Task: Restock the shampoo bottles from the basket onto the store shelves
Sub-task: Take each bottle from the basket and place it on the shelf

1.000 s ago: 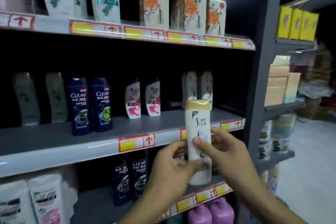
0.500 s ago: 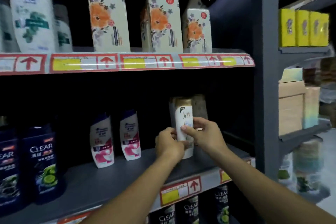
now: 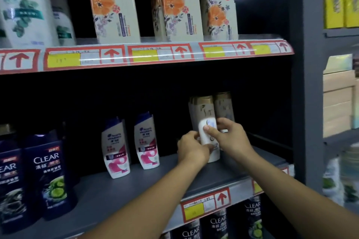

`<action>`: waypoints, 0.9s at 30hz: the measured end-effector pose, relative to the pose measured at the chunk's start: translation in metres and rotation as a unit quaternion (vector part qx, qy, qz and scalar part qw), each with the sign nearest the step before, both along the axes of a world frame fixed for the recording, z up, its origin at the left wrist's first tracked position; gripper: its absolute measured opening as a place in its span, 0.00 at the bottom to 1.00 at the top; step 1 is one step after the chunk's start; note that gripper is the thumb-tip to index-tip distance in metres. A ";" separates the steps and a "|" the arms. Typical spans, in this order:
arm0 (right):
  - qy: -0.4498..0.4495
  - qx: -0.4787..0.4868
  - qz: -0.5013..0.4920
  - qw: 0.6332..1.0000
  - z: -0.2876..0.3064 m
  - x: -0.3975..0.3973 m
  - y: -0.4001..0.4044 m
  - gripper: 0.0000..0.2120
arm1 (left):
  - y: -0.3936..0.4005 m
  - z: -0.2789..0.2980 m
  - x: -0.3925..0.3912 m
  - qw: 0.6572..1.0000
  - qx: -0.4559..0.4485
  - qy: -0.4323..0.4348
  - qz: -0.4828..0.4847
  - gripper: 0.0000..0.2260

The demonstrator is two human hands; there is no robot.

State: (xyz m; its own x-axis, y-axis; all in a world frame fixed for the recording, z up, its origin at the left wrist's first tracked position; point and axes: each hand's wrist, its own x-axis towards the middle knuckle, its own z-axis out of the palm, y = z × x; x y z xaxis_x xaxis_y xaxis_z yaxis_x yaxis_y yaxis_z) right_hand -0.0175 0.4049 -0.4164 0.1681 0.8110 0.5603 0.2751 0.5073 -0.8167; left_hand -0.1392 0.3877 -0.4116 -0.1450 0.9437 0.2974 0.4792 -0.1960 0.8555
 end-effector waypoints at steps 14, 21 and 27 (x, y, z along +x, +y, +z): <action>0.148 -0.010 -0.051 0.988 -0.023 -0.059 -0.192 0.11 | -0.174 0.024 -0.072 0.988 0.023 -0.126 -0.083 0.18; 0.005 -0.121 0.106 0.987 -0.149 -0.151 -0.290 0.07 | -0.295 -0.098 -0.180 0.977 -0.070 -0.172 -0.108 0.11; -0.211 -0.259 0.194 0.922 -0.288 -0.195 -0.314 0.07 | -0.353 -0.260 -0.276 0.956 -0.271 -0.110 -0.026 0.11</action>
